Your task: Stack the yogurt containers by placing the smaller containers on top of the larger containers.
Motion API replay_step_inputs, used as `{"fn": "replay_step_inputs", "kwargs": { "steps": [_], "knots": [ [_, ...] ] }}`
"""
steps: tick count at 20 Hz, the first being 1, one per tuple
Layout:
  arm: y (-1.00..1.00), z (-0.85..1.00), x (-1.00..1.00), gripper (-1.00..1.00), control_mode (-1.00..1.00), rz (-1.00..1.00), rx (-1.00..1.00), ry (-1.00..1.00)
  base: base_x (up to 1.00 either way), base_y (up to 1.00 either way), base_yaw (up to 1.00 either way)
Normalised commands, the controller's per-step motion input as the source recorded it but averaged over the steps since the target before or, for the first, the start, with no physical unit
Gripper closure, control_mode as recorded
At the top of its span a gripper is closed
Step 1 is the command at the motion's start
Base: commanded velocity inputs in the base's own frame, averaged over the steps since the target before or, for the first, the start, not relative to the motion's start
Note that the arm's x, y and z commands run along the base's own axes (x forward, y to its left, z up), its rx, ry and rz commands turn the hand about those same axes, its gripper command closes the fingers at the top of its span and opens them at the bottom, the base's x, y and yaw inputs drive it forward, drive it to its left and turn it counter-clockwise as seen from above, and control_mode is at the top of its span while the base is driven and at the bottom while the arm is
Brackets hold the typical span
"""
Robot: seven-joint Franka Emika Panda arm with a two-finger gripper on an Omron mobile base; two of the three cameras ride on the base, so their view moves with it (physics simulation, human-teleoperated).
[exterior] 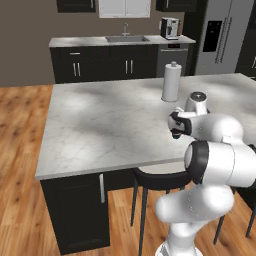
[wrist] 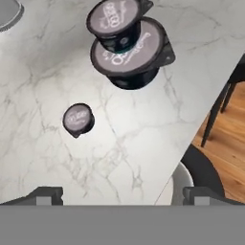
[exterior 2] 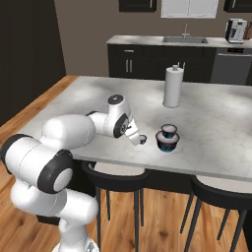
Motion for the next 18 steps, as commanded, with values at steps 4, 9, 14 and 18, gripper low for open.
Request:
{"fn": "replay_step_inputs", "kwargs": {
  "steps": [4,9,14,18],
  "knots": [
    [0.0,-0.18,0.28,-1.0,-1.0,0.01,0.0,0.18,0.0,0.0,0.0],
    [0.0,-0.13,0.3,-1.0,-1.0,0.04,0.0,0.15,0.0,0.0,0.0],
    [0.0,-0.1,0.29,-1.0,-1.0,0.06,0.0,0.1,0.0,0.0,0.0],
    [0.0,-0.18,0.21,-1.0,-1.0,0.06,0.0,0.02,0.0,0.0,0.0]
  ]
}}
